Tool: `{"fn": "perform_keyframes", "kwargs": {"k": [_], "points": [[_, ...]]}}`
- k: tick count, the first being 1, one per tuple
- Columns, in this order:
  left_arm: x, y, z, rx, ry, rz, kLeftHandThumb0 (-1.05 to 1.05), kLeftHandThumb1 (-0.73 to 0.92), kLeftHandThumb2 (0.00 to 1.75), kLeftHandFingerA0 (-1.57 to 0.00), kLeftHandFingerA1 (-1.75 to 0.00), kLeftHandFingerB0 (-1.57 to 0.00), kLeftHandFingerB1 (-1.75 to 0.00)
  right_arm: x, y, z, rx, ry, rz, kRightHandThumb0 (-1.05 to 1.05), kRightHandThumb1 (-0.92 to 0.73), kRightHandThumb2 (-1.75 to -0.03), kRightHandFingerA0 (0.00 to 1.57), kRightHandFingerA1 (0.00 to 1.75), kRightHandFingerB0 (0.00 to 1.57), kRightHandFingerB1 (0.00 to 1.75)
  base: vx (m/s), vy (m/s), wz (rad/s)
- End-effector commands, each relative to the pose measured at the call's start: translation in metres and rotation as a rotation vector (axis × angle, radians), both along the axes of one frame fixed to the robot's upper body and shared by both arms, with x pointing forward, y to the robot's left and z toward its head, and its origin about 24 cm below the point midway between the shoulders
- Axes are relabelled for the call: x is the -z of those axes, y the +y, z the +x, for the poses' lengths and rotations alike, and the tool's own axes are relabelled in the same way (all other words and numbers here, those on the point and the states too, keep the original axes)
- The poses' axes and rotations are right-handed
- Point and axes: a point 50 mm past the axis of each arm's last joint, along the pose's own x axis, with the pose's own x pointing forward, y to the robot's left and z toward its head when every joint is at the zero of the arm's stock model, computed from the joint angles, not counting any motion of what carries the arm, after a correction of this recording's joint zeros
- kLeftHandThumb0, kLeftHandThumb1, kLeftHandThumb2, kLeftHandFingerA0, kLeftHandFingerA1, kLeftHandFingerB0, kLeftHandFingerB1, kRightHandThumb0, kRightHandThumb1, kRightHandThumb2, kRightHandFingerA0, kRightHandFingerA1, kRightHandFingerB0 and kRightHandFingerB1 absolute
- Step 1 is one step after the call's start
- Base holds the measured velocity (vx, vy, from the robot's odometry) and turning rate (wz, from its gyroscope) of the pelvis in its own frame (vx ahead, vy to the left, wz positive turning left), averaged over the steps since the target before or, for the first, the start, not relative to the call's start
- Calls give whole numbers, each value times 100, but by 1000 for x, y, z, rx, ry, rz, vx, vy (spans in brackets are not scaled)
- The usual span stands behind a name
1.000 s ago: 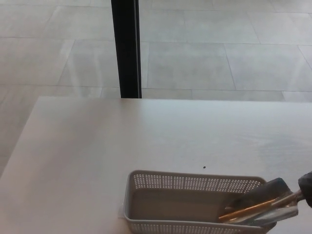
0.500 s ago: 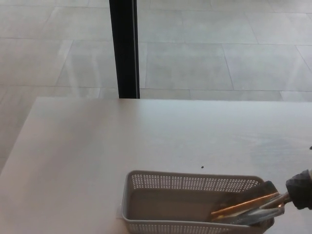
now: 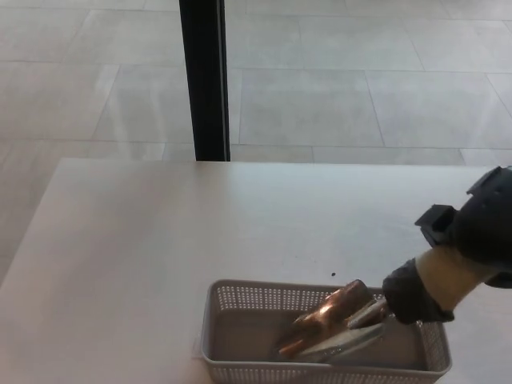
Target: A garden tool is kept on the righthand side and a container is kept on the lefthand side on a desk infront of the robot. the robot uses its right hand to pick up the garden tool and makes a scooping motion inside the container
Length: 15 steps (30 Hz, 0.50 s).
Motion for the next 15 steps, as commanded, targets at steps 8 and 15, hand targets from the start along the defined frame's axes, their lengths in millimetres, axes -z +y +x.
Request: {"fn": "perform_keyframes", "kwargs": {"k": [8, 15], "points": [[-5, 5, 1, 19, 2, 23, -56, 64, 59, -55, -65, -52, -48, -1, 25, 3, 27, 34, 44, -37, -59, -96, 92, 175, 83, 124, 0, 0, 0], [-7, 7, 1, 25, -3, 14, -57, 63, 59, -47, -63, -47, -47, 40, 26, -7, 190, 182, 333, -33, -59, -86, 88, 175, 86, 85, 0, 0, 0]]}}
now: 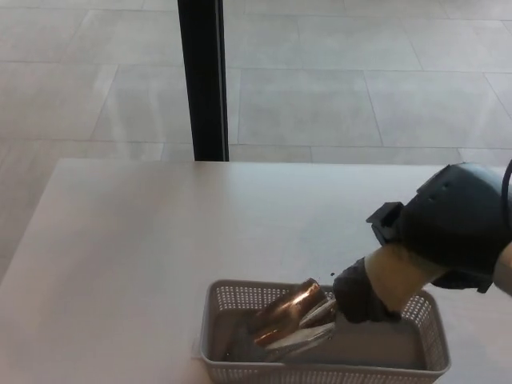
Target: A garden tool is kept on the righthand side and a container is kept on the lefthand side on a desk infront of the robot. the robot uses its right hand to pick up the garden tool and makes a scooping motion inside the container
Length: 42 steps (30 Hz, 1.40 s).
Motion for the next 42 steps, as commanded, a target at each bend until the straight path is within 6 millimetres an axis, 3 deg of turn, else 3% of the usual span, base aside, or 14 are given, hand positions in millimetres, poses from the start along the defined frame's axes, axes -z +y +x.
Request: {"fn": "perform_keyframes", "kwargs": {"k": [1, 3, 4, 6, 7, 8, 10, 11, 14, 19, 21, 26, 33, 42], "points": [[-7, 8, -1, 12, -2, 18, -57, 63, 59, -47, -63, -47, -47, 31, -8, -7, 180, 146, 220, -33, -59, -86, 88, 175, 86, 85, 0, 0, 0], [-6, 7, -1, 7, -1, 18, -56, 63, 59, -51, -62, -50, -47, 37, -10, -9, 213, 174, 278, -30, -54, -89, 94, 171, 94, 73, 0, 0, 0], [-5, 7, -1, 6, 3, 19, -57, 64, 59, -49, -62, -47, -47, 48, -13, -13, 278, 231, 381, -31, -56, -92, 91, 168, 81, 62, 0, 0, 0], [-6, 7, -1, 16, 7, 17, -56, 64, 59, -49, -60, -47, -45, 60, -17, -18, 336, 276, 476, -29, -53, -95, 94, 168, 85, 67, 0, 0, 0], [-6, 7, 0, 17, 3, 15, -56, 64, 59, -51, -62, -49, -47, 73, -22, -25, 391, 317, 554, -31, -54, -100, 86, 175, 82, 135, 0, 0, 0], [-6, 7, 0, 16, 5, 19, -56, 64, 59, -51, -61, -49, -46, 79, -23, -29, 411, 329, 600, -29, -53, -101, 88, 175, 77, 158, 0, 0, 0], [-6, 7, 0, 15, 6, 20, -56, 64, 59, -51, -61, -49, -46, 81, -24, -30, 421, 332, 620, -29, -53, -101, 88, 175, 77, 158, 0, 0, 0], [-5, 7, 0, -3, 9, 23, -55, 63, 59, -53, -62, -50, -46, 91, -27, -35, 462, 335, 672, -28, -53, -101, 89, 175, 77, 168, 0, 0, 0], [-5, 6, -1, -8, 10, 18, -57, 62, 59, -51, -61, -49, -47, 99, -33, -41, 483, 342, 736, -27, -58, -91, 88, 175, 69, 167, 0, 0, 0], [-4, 6, -5, -19, 12, 13, -56, 64, 59, -54, -60, -49, -45, 98, -47, -47, 529, 299, 902, -23, -56, -105, 89, 175, 69, 172, 0, 0, 0], [-4, 6, -6, -15, 12, 6, -56, 64, 59, -47, -59, -48, -45, 96, -51, -47, 544, 283, 945, -21, -53, -112, 89, 175, 72, 171, 0, 0, 0], [-4, 6, -5, 12, 23, 12, -55, 65, 60, -51, -57, -52, -44, 91, -56, -45, 538, 243, 1010, -20, -51, -120, 90, 175, 75, 163, 0, 0, 0], [-4, 6, -9, -2, 25, 11, -55, 65, 59, -51, -55, -51, -44, 72, -65, -34, 467, 129, 1098, -19, -39, -134, 93, 175, 80, 158, 0, 0, 0], [-2, 6, -12, -16, 42, 32, -57, 64, 59, -47, -56, -46, -45, 37, -83, -17, 397, 34, 1178, -16, -45, -123, 89, 175, 79, 154, 0, 0, 0]]}}
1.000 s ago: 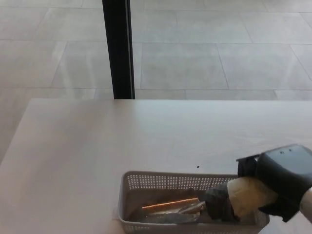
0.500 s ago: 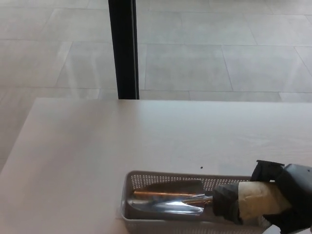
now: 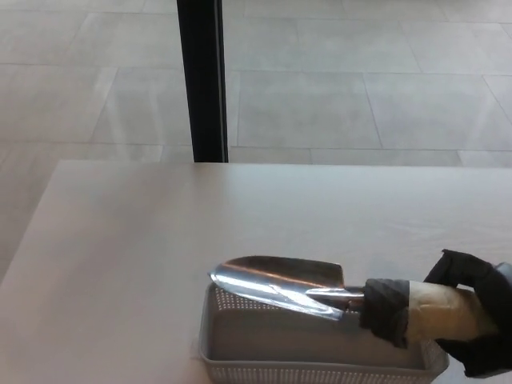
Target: A garden tool is kept on the righthand side and a container is kept on the lefthand side on a desk infront of the robot. the robot uses its right hand to pick up the garden tool and makes a scooping motion inside the container
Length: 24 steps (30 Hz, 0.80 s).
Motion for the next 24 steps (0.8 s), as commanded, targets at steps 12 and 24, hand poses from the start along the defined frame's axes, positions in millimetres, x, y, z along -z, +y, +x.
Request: {"fn": "perform_keyframes", "kwargs": {"k": [12, 24], "points": [[-2, 6, -17, -35, 30, 32, -51, 65, 59, -53, -59, -51, -47, -71, -77, 42, 201, -230, 281, -10, -52, -113, 90, 171, 76, 146, 0, 0, 0], [1, 3, -19, -44, 38, 25, -53, 65, 59, -54, -59, -52, -46, -50, -117, 51, 512, -99, 469, -14, -52, -104, 83, 175, 72, 153, 0, 0, 0]]}}
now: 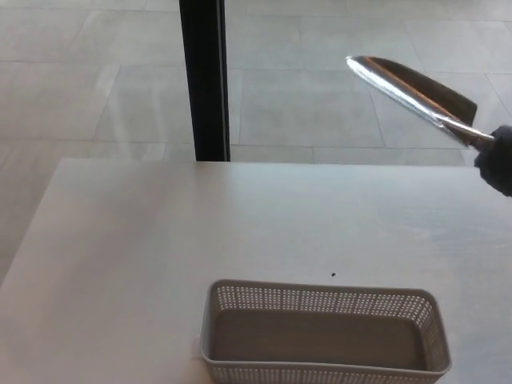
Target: A garden tool is kept on the righthand side and a container is kept on the lefthand side on a desk infront of the robot. the robot uses its right hand to pick up the garden tool and makes a scooping motion inside the container
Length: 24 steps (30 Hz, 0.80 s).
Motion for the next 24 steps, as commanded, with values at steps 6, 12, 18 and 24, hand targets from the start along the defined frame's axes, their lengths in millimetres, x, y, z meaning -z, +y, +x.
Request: {"fn": "perform_keyframes", "kwargs": {"k": [6, 12, 18, 24], "points": [[-2, 3, -3, -4, 0, 16, -53, 66, 60, -53, -58, -50, -46, 41, -41, -7, 314, 92, 141, -21, -53, -99, 86, 175, 73, 154, 0, 0, 0], [-3, 4, -1, -8, -13, 15, -54, 65, 59, -49, -57, -48, -45, 73, -46, -17, 361, 208, -57, -29, -59, -87, 95, 175, 73, 132, 0, 0, 0], [-2, 2, 0, -17, -13, 16, -54, 63, 59, -52, -56, -50, -45, 101, -52, -27, 354, 318, -266, -22, -61, -86, 87, 169, 74, 149, 0, 0, 0], [-2, 2, 0, 6, -16, 3, -53, 67, 60, -51, -57, -48, -45, 121, -52, -38, 272, 418, -467, -24, -67, -72, 87, 167, 77, 127, 0, 0, 0]]}}
